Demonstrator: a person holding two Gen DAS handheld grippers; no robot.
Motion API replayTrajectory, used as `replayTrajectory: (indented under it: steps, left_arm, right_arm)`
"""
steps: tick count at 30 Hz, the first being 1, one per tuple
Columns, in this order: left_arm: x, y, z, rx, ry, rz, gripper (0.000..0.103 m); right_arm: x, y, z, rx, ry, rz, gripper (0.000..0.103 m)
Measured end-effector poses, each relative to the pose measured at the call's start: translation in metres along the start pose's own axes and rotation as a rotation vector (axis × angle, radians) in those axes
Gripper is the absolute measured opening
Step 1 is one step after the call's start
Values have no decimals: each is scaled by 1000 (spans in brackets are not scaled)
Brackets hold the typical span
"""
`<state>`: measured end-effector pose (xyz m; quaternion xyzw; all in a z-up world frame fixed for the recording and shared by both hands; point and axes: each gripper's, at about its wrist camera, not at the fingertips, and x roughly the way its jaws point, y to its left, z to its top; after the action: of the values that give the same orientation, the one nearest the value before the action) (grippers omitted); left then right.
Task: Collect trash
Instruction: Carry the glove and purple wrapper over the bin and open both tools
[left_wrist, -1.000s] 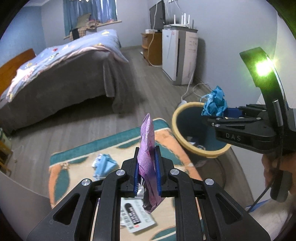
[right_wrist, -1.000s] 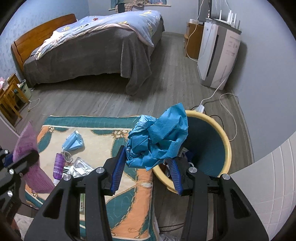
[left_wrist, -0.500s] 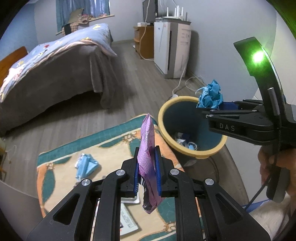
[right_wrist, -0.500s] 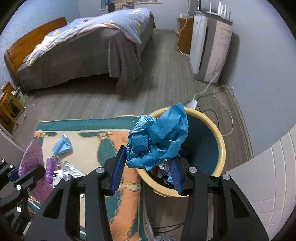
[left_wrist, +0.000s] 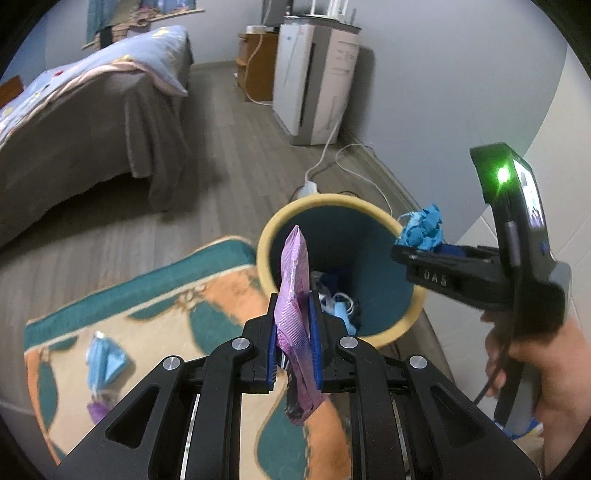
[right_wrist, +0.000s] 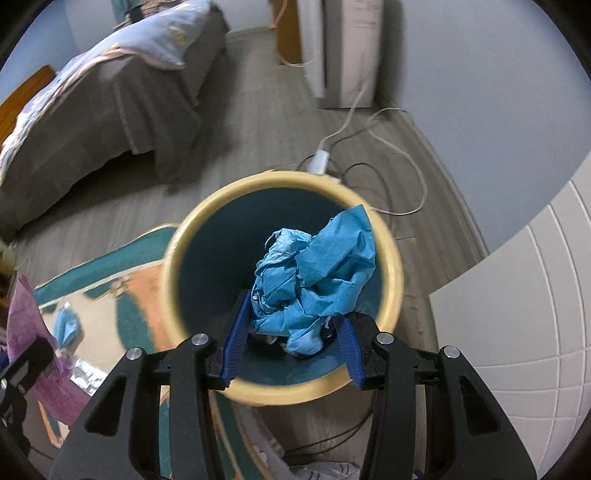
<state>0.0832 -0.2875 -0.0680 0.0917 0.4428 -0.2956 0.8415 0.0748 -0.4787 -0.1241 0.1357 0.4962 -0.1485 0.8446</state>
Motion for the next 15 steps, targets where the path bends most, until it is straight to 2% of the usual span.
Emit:
replayTrajectory:
  steps: [8,12,15]
  left_arm:
    - [28,-11,37,51,-13,18,16]
    - [34,-18,54,58,-45,12,16]
    - [36,-24,61,83,-60,2,24]
  right_arm:
    - [-3,-18,4,68,-65,-57,45]
    - [-6,-20,6,72,-86,-78,45]
    - [-5,-19,7,71,-82,-74,49]
